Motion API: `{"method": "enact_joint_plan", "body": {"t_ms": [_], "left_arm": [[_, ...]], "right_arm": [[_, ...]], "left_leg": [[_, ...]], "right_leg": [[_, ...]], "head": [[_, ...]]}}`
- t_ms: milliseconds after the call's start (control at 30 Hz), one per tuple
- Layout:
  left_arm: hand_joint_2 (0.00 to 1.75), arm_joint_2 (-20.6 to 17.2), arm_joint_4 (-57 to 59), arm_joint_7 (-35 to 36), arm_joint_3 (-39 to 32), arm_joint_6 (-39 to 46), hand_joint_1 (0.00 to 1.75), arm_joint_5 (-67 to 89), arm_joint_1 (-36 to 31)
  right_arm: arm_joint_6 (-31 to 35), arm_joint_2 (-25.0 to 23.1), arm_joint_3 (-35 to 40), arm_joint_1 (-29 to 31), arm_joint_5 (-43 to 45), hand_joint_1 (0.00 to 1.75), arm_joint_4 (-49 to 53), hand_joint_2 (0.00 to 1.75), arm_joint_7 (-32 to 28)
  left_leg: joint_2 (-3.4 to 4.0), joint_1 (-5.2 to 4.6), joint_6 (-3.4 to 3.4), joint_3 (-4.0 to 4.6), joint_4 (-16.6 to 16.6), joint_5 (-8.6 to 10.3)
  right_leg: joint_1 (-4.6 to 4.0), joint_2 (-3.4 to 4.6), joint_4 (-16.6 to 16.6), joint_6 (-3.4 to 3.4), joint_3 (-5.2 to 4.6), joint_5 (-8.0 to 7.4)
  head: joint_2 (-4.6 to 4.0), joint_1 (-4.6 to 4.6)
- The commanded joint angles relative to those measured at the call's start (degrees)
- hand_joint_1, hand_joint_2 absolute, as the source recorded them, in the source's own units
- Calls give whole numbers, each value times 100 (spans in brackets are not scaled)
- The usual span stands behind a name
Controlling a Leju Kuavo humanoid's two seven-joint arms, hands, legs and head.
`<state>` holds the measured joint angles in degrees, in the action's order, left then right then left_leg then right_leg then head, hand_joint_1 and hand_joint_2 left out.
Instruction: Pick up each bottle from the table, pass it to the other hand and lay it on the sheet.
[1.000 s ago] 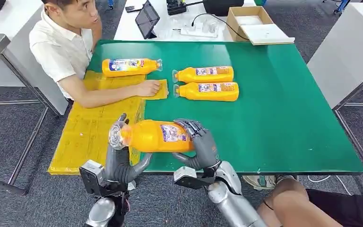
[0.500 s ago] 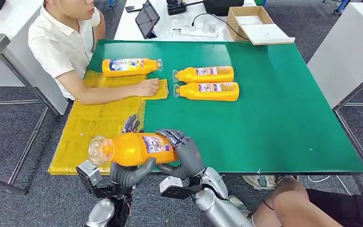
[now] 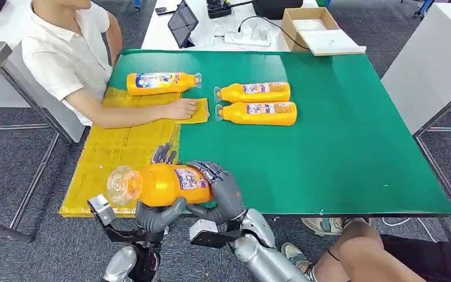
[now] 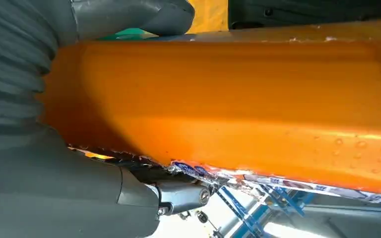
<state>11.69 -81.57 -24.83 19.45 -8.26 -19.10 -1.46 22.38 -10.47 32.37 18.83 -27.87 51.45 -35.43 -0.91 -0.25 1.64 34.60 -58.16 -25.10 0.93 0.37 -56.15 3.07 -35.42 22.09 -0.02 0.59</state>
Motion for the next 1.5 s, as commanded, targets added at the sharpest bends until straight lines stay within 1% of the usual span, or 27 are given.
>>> {"method": "enact_joint_plan", "body": {"t_ms": [33, 133, 200, 300, 400, 433, 467, 500, 567, 600, 633, 667, 700, 733, 933, 967, 1033, 1067, 1133, 1167, 1233, 1267, 1300, 1367, 1400, 1433, 1500], "left_arm": [[175, 48, 712, 248, 61, -48, 175, -337, -404], [175, 47, 905, 258, 62, -128, 175, -428, -500], [175, 26, 978, 248, 126, -138, 175, -372, -529], [175, 8, 1009, 181, 172, -63, 175, -254, -532], [175, 8, 1009, 181, 172, -63, 175, -254, -532], [175, 16, 995, 135, 140, 13, 175, -213, -533], [175, 16, 980, 91, 132, 91, 175, -147, -533], [175, 16, 977, 65, 135, 165, 175, -81, -540], [175, 24, 992, 8, 154, 280, 175, 34, -562], [175, 37, 1003, -11, 146, 341, 175, 71, -569], [175, 54, 999, -49, 130, 435, 175, 120, -571], [175, 62, 977, -89, 122, 509, 175, 165, -568], [175, 71, 958, -101, 104, 540, 175, 172, -567], [175, 76, 925, -114, 62, 584, 175, 172, -561], [175, 60, 907, -115, 41, 590, 175, 171, -571], [175, 59, 902, -116, 41, 589, 175, 172, -560], [175, 77, 877, -127, -90, 816, 175, 198, -552], [175, 49, 860, -139, -144, 1108, 175, 395, -570], [175, -44, 911, -155, -197, 1841, 175, 1064, -657], [175, -72, 926, -139, -253, 2022, 175, 1221, -683], [175, -83, 897, -219, -444, 2336, 175, 1441, -696], [175, -89, 851, -216, -527, 2357, 175, 1442, -684], [175, -86, 784, -197, -633, 2419, 175, 1453, -658], [175, -101, 700, -242, -737, 2631, 175, 1625, -642], [175, -119, 648, -349, -769, 2916, 175, 1921, -631], [175, -126, 618, -441, -799, 3192, 175, 2189, -628], [175, -149, 593, -635, -843, 3893, 175, 2964, -658]], "right_arm": [[-143, -104, 566, 199, -68, 175, -573, 175, 48], [-199, -167, 656, 142, -15, 175, -647, 175, 10], [-167, -184, 700, 154, -5, 175, -722, 175, -34], [-152, -204, 745, 158, 19, 175, -746, 175, -68], [-152, -204, 745, 158, 19, 175, -746, 175, -68], [-203, -204, 790, 181, 25, 175, -759, 175, -49], [-221, -210, 809, 183, 33, 175, -765, 175, -36], [-209, -219, 839, 180, 26, 175, -768, 175, -25], [-193, -232, 877, 192, 40, 175, -788, 175, -12], [-145, -239, 900, 202, 28, 175, -801, 175, 4], [-112, -249, 915, 213, 36, 175, -807, 175, 28], [-93, -264, 920, 214, 54, 157, -804, 175, 51], [-81, -274, 928, 220, 58, 87, -801, 175, 81], [-23, -288, 924, 214, 53, 2, -783, 175, 128], [-2, -294, 920, 204, 53, 0, -771, 175, 137], [-4, -282, 923, 201, 52, 0, -766, 0, 137], [187, -254, 934, 153, -37, 0, -706, 0, 157], [361, -220, 962, 111, -146, 0, -651, 0, 185], [655, -122, 992, 8, -340, 0, -484, 0, 231], [712, -67, 993, -49, -392, 0, -377, 0, 255], [930, 52, 970, -187, -561, 0, -149, 0, 312], [1003, 103, 946, -247, -612, 0, -48, 0, 335], [1086, 171, 891, -329, -666, 0, 81, 0, 363], [1202, 273, 745, -456, -712, 0, 276, 0, 375], [1274, 335, 612, -550, -713, 0, 436, 0, 370], [1340, 383, 512, -612, -722, 0, 556, 0, 347], [1423, 435, 260, -754, -761, 0, 831, 0, 302]], "left_leg": [[5, 5, -12, -29, 5, -11], [0, 1, -6, -11, 5, -2], [-1, 7, -12, -26, 5, -8], [4, 6, -12, -28, 6, -9], [2, 2, -6, -10, 3, -4], [4, 4, -10, -25, 5, -9], [2, 4, -7, -14, 4, -5], [6, 6, -12, -25, 4, -11], [7, 6, -11, -21, 2, -11], [4, 3, -6, -9, 3, -4], [6, 6, -11, -22, 4, -10], [2, 4, -9, -12, 1, -6], [1, 4, -8, -9, 1, -6], [3, 4, -8, -8, 1, -5], [4, 7, -11, -17, 0, -9], [8, 7, -13, -27, 5, -11], [2, 4, -7, -8, 3, -4], [6, 6, -11, -23, 4, -10], [-2, 6, -7, -10, 2, -5], [-1, 5, -10, -21, 5, -9], [-1, 5, -8, -15, 6, -5], [-6, 2, -6, -8, 7, -1], [-8, 6, -11, -19, 7, -6], [5, 5, -10, -20, 7, -8], [12, 8, -15, -33, 8, -13], [-2, 4, -10, -10, 5, -5], [-14, 6, -9, -12, 4, -6]], "right_leg": [[-7, -5, 3, -14, 28, 12], [-2, -5, 3, -7, 10, 4], [-9, -10, 5, -14, 26, 10], [-9, -6, 5, -14, 26, 10], [-3, -4, 2, -7, 9, 5], [-6, -6, 4, -12, 23, 10], [-5, -5, 3, -9, 13, 6], [-8, -5, 3, -14, 24, 11], [-7, -3, 1, -13, 20, 11], [-4, -2, 1, -7, 7, 5], [-7, -4, 2, -13, 20, 11], [-5, -6, 0, -10, 12, 8], [-5, -6, 1, -9, 9, 7], [-5, -4, 1, -9, 8, 5], [-9, -5, 0, -13, 15, 10], [-9, -4, 3, -16, 24, 11], [-5, -5, 3, -8, 6, 5], [-8, -5, 2, -13, 20, 11], [-8, -9, 4, -9, 10, 6], [-7, -11, 3, -12, 20, 12], [-6, -10, 6, -10, 14, 7], [-3, -12, 5, -7, 8, 5], [-8, -18, 7, -12, 22, 10], [-7, -4, 7, -12, 19, 8], [-10, -3, 7, -17, 29, 12], [-5, -14, 4, -11, 8, 8], [-8, -21, 4, -11, 14, 11]], "head": [[0, -2], [0, -2], [0, 0], [0, -2], [2, -2], [0, 0], [0, -2], [0, 0], [0, 0], [0, -2], [0, 0], [0, 0], [0, 0], [0, -2], [0, 0], [0, -2], [0, 0], [0, -2], [0, 2], [0, -2], [0, 0], [0, 0], [0, 2], [0, 2], [0, -4], [0, 0], [0, 2]]}}
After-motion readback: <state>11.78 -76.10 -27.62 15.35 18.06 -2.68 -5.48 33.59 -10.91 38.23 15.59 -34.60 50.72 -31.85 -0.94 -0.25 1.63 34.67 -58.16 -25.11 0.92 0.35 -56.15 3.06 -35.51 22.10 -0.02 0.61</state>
